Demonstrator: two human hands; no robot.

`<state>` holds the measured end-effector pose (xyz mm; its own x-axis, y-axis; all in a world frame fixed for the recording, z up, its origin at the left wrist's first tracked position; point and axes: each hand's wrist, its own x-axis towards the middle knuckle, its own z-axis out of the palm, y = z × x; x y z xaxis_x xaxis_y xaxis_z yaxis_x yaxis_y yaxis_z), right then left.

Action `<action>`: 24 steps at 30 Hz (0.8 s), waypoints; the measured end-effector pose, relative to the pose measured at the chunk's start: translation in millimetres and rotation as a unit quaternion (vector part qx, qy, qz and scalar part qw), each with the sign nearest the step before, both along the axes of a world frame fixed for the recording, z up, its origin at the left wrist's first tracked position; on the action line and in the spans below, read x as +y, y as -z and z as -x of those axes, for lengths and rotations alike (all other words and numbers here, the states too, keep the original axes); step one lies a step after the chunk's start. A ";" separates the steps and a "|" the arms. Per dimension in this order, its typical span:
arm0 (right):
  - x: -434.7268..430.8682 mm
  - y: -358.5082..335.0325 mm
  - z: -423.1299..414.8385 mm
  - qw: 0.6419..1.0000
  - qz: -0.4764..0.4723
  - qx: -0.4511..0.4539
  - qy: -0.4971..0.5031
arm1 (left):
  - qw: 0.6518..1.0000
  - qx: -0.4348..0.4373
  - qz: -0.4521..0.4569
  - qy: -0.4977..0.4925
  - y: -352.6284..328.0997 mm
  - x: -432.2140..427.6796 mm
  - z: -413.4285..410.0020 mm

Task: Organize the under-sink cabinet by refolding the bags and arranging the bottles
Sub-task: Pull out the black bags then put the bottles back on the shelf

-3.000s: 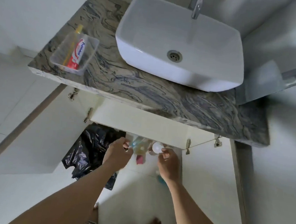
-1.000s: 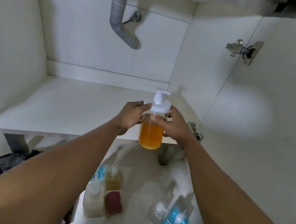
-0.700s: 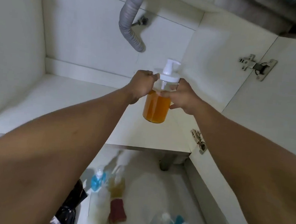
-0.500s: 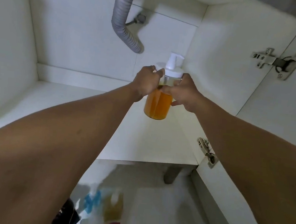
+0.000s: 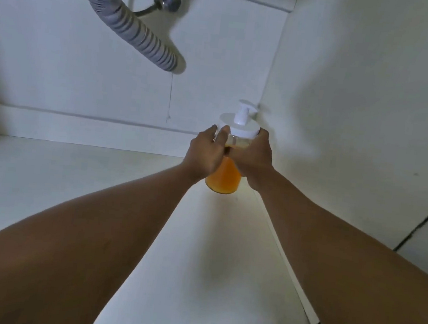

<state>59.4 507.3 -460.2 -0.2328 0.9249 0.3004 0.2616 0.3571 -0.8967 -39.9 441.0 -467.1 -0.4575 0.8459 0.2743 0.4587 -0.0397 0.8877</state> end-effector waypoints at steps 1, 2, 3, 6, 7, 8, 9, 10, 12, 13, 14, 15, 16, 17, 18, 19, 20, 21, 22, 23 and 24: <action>9.6 2.9 4.0 1.000 0.005 0.002 0.012 | 0.999 0.033 0.013 -0.018 9.4 4.8 4.3; 18.9 4.7 7.3 1.000 0.009 -0.003 0.028 | 0.996 0.076 0.037 -0.040 20.7 8.9 10.5; 27.6 6.0 10.4 0.999 0.013 -0.013 0.043 | 0.988 0.122 0.071 -0.064 32.8 10.8 17.3; 46.9 6.4 19.2 0.997 0.025 -0.037 0.060 | 0.942 0.248 0.206 -0.094 73.9 9.8 40.9; 53.0 6.7 20.2 0.997 0.030 -0.040 0.064 | 0.925 0.279 0.244 -0.089 87.4 10.2 47.3; 58.8 7.7 20.7 0.996 0.033 -0.042 0.068 | 0.910 0.302 0.272 -0.083 100.1 10.8 52.4; 64.5 9.7 21.2 0.996 0.037 -0.043 0.073 | 0.899 0.320 0.288 -0.079 110.9 11.3 55.7; 69.1 11.9 21.9 0.995 0.038 -0.046 0.077 | 0.893 0.334 0.292 -0.079 118.9 11.4 57.7; 75.3 16.7 26.0 0.994 0.040 -0.055 0.082 | 0.890 0.350 0.282 -0.084 126.0 11.8 59.8; 77.2 19.1 28.0 0.994 0.039 -0.058 0.088 | 0.890 0.353 0.276 -0.085 126.6 12.1 60.4; 79.5 21.5 29.5 0.993 0.037 -0.057 0.096 | 0.890 0.356 0.271 -0.086 126.8 12.4 60.9; 81.9 24.4 30.5 0.992 0.035 -0.056 0.105 | 0.890 0.358 0.268 -0.086 127.3 13.1 61.1; 83.4 26.6 30.8 0.992 0.030 -0.056 0.113 | 0.890 0.360 0.265 -0.086 128.0 13.5 61.2; 84.3 28.3 30.9 0.991 0.021 -0.060 0.120 | 0.891 0.359 0.263 -0.088 129.0 13.7 61.4; 84.5 29.8 30.9 0.990 0.009 -0.069 0.126 | 0.892 0.358 0.261 -0.091 129.6 13.9 61.4; 83.7 31.3 30.9 0.988 -0.005 -0.077 0.133 | 0.893 0.356 0.259 -0.094 129.9 13.6 61.5; 81.6 32.5 31.1 0.986 -0.022 -0.082 0.141 | 0.894 0.355 0.257 -0.094 129.6 13.2 61.2; 78.5 33.9 31.5 0.984 -0.044 -0.085 0.152 | 0.895 0.354 0.256 -0.093 129.2 12.7 60.9; 75.1 35.9 32.3 0.978 -0.078 -0.096 0.167 | 0.895 0.353 0.255 -0.092 128.8 12.0 60.9; 72.1 37.7 33.1 0.968 -0.122 -0.121 0.184 | 0.896 0.352 0.255 -0.090 128.5 11.5 61.1; 69.9 39.8 33.6 0.954 -0.165 -0.154 0.198 | 0.897 0.351 0.255 -0.090 128.7 11.0 61.3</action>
<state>25.8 577.3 -499.9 -0.0097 0.8259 0.5637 0.6679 0.4249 -0.6110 -101.2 452.0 -595.7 -0.4650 0.8732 0.1462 0.8696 0.4195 0.2605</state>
